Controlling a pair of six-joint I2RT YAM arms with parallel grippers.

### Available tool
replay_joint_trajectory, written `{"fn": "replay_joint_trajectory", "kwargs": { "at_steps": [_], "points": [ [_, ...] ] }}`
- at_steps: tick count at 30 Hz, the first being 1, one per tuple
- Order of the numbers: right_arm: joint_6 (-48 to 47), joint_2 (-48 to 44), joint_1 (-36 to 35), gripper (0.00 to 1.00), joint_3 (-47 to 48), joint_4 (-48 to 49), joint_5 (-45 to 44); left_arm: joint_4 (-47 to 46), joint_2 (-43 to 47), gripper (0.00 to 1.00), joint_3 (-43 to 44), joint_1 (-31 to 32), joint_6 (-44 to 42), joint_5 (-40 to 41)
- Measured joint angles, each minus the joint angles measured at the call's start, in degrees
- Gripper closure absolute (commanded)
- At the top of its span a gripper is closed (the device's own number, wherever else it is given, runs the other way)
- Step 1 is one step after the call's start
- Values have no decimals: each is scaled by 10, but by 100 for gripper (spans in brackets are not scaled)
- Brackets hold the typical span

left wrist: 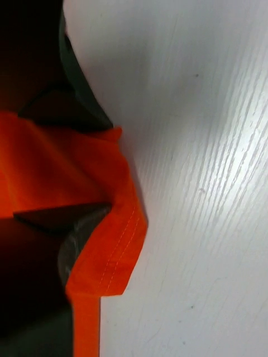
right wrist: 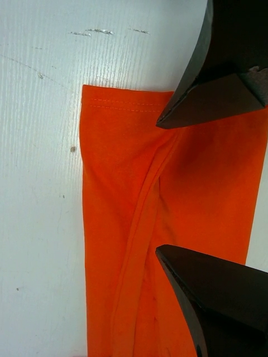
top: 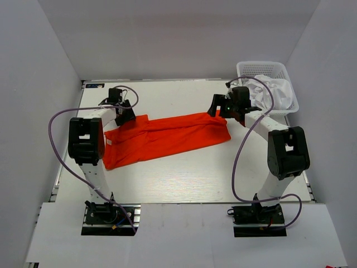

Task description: Fold and stack the t-shirts

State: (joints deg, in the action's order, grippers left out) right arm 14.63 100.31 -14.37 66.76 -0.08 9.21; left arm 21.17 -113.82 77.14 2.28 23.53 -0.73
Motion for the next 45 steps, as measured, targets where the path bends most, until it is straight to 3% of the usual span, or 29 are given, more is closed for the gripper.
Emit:
{"fn": "replay_joint_trajectory", "kwargs": {
  "at_steps": [4, 5, 7, 8, 10, 26, 32, 37, 38, 41, 45],
  "points": [
    [0, 13, 0, 10, 3, 0, 0, -12, 12, 59, -17, 2, -6, -23],
    [0, 15, 0, 10, 3, -1, 0, -14, 13, 70, -18, 2, -7, -28],
    [0, 17, 0, 10, 3, -2, 0, -20, 15, 77, -18, 2, -9, -34],
    [0, 18, 0, 10, 3, -2, 0, -22, 15, 94, -18, 2, -10, -36],
    [0, 18, 0, 10, 3, -2, 0, -24, 17, 99, -18, 2, -11, -38],
    [0, 18, 0, 10, 3, -2, 6, -71, 73, 81, -30, 2, -63, -24],
    [0, 19, 0, 10, 5, -7, 7, -92, 57, 81, -23, 2, -86, -25],
    [0, 22, 0, 10, 10, -17, 6, -107, 31, 52, -12, 2, -102, -30],
    [0, 22, 0, 10, 10, -17, 6, -111, 25, 36, -10, 2, -104, -31],
    [0, 22, 0, 10, 10, -19, 6, -122, 6, 24, -3, 2, -107, -31],
    [0, 22, 0, 10, 11, -24, 6, -118, -44, 24, 50, 2, -106, -22]
  ]
}}
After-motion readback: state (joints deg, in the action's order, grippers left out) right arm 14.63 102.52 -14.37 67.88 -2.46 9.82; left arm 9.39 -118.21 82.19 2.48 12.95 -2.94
